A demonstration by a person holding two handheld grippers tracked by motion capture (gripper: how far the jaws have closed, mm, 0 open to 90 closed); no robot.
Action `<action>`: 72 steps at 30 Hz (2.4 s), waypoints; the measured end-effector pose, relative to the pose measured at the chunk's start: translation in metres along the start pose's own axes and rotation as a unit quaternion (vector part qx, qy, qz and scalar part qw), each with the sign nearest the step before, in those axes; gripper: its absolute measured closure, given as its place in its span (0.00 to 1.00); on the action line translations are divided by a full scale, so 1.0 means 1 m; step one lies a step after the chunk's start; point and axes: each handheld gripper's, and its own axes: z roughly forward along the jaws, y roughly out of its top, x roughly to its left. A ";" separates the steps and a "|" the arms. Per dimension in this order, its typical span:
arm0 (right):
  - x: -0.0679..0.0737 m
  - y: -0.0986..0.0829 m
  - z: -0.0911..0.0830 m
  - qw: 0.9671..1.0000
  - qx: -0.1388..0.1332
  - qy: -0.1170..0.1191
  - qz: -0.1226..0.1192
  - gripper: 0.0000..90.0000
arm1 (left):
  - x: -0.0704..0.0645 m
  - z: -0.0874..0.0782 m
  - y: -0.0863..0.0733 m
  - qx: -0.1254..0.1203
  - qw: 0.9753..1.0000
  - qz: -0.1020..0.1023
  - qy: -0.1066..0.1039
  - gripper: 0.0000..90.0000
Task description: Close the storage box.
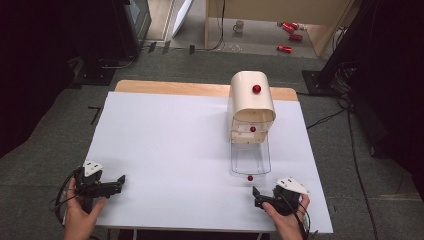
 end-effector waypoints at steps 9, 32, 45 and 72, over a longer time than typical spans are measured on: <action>0.013 -0.001 0.006 1.000 0.006 -0.013 -0.018 0.32 | 0.000 0.000 0.000 0.000 1.000 0.000 0.000 0.00; 0.037 0.005 0.011 0.999 -0.032 0.022 0.001 0.84 | 0.000 0.000 0.000 0.000 1.000 0.000 0.000 0.00; 0.032 0.014 0.006 0.999 -0.042 0.022 0.015 0.84 | 0.000 0.000 0.000 0.000 1.000 0.000 0.000 0.00; 0.031 0.058 0.035 0.999 -0.038 0.016 0.003 0.84 | 0.000 0.000 0.000 0.000 1.000 0.000 0.000 0.00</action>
